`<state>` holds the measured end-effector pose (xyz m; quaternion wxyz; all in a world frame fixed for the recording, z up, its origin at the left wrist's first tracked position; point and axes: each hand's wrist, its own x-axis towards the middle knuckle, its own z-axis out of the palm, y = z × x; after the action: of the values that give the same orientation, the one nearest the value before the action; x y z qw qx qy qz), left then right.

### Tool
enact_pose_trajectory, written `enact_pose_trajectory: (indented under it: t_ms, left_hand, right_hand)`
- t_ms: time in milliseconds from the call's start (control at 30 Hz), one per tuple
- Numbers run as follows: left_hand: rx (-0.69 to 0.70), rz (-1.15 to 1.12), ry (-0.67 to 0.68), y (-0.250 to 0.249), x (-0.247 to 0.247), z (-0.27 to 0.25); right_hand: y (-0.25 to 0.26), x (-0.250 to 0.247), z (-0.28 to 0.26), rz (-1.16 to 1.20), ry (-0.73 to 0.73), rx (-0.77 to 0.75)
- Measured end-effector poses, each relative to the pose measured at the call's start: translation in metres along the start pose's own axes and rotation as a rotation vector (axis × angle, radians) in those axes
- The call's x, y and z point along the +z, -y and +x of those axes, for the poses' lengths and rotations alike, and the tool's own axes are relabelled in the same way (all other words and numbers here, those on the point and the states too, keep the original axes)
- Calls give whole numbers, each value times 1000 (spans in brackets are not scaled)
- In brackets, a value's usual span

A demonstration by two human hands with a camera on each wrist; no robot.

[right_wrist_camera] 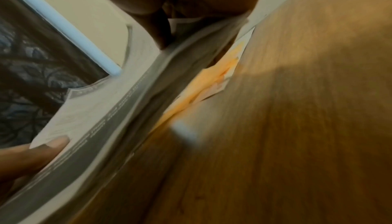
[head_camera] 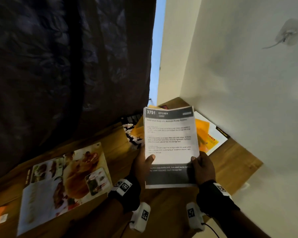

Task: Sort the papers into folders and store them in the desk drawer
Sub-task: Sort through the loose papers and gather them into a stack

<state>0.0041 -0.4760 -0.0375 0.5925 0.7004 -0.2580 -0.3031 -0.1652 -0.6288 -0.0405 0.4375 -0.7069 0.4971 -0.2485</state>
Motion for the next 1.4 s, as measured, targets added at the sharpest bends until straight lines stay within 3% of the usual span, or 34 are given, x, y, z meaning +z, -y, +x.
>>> enact_pose_trajectory:
  t_ms: [100, 233, 500, 633, 833, 967, 1100, 1333, 1400]
  left_hand:
    - [-92, -36, 1, 12, -6, -19]
    - [-178, -43, -70, 25, -14, -41]
    - [-235, 20, -249, 38, -50, -78]
    - [-218, 108, -331, 43, -71, -98]
    - [-224, 110, -360, 36, -97, -142]
    - [-311, 233, -523, 42, -109, -182]
    - [-372, 160, -608, 50, -116, -221]
    - [-311, 212, -817, 47, -144, -283]
    - [-361, 227, -827, 45, -159, -295]
  right_hand:
    - [-6, 11, -8, -158, 87, 22]
    - [3, 22, -27, -175, 197, 110]
    - [7, 66, -46, -329, 279, 21]
    - [15, 83, -65, -283, 313, -29]
    - [25, 98, -89, -191, 456, 29]
    - [32, 109, -108, -207, 550, -11]
    - [44, 117, -136, -113, 673, -40]
    - [59, 153, -196, -88, 847, -104]
    - [69, 162, -212, -63, 916, -114]
